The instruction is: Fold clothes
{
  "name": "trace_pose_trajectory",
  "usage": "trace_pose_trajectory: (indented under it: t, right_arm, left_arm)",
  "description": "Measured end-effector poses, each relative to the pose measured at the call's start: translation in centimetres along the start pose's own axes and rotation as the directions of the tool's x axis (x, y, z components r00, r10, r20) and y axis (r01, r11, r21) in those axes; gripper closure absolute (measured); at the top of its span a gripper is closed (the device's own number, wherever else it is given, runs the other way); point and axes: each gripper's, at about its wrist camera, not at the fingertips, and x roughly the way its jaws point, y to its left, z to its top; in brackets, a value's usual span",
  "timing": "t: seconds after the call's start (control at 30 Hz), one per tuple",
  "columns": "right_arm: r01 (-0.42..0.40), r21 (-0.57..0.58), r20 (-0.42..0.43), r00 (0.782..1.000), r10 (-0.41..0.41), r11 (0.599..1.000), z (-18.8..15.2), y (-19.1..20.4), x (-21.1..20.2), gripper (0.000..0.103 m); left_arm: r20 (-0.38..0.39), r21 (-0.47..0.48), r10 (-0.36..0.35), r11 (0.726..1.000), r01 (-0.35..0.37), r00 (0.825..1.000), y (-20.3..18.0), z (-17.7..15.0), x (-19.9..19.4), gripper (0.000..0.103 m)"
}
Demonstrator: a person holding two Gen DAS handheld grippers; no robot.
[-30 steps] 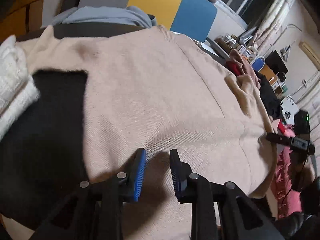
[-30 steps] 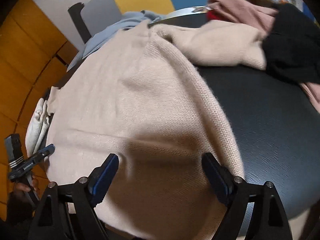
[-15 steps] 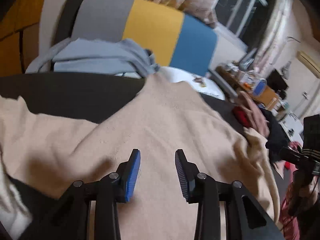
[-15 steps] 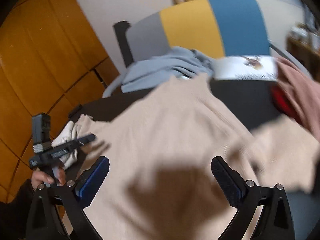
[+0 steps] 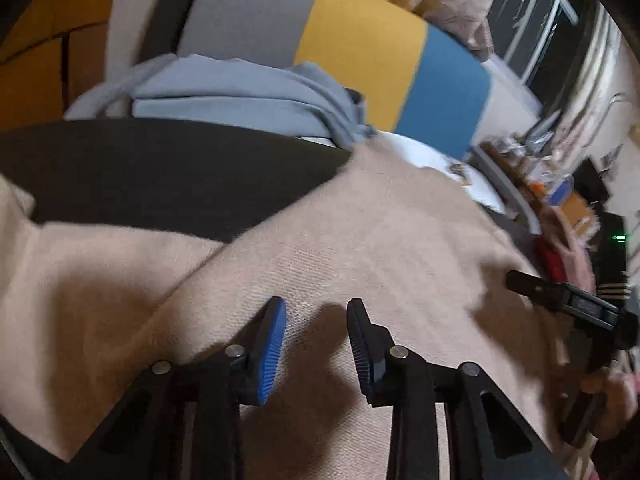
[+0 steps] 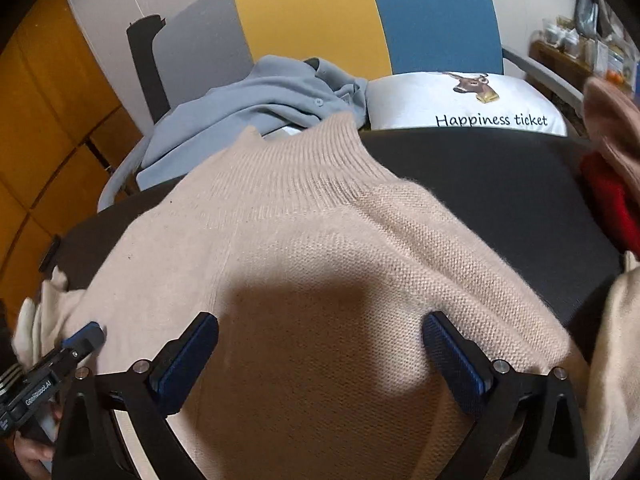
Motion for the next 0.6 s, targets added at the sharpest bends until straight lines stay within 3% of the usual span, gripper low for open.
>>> trace_pose_trajectory:
  t: [0.13, 0.2, 0.3, 0.37, 0.5, 0.6]
  right_arm:
    - [0.089, -0.057, 0.022, 0.996, -0.087, 0.994, -0.2, 1.8, 0.6, 0.000]
    - [0.086, -0.101, 0.024, 0.996, -0.084, 0.991, -0.9, 2.3, 0.5, 0.000]
    - [-0.050, -0.095, -0.005, 0.999, 0.049, 0.994, -1.1, 1.8, -0.7, 0.000]
    - [-0.173, -0.082, -0.015, 0.985, 0.172, 0.982, -0.7, 1.0, -2.5, 0.000]
    - [-0.118, -0.096, 0.093, 0.988, 0.127, 0.988, 1.6, -3.9, -8.0, 0.000]
    - [-0.075, 0.007, 0.037, 0.997, 0.074, 0.997, 3.4, -10.0, -9.8, 0.000]
  left_arm:
    - [0.002, -0.008, 0.018, 1.000, -0.018, 1.000, 1.5, 1.1, 0.7, 0.076]
    - [0.004, -0.011, 0.021, 1.000, -0.021, 1.000, 1.8, 1.4, 0.8, 0.076]
    - [0.007, 0.013, 0.041, 0.999, -0.041, 0.999, 1.3, 1.3, 0.6, 0.076]
    - [0.008, 0.020, 0.047, 0.999, -0.047, 0.999, 1.2, 1.4, 0.7, 0.075]
    - [0.012, 0.013, 0.037, 0.999, -0.037, 0.999, 1.4, 1.5, 0.8, 0.075]
    - [0.014, 0.006, 0.028, 1.000, -0.028, 1.000, 1.6, 1.5, 0.8, 0.075]
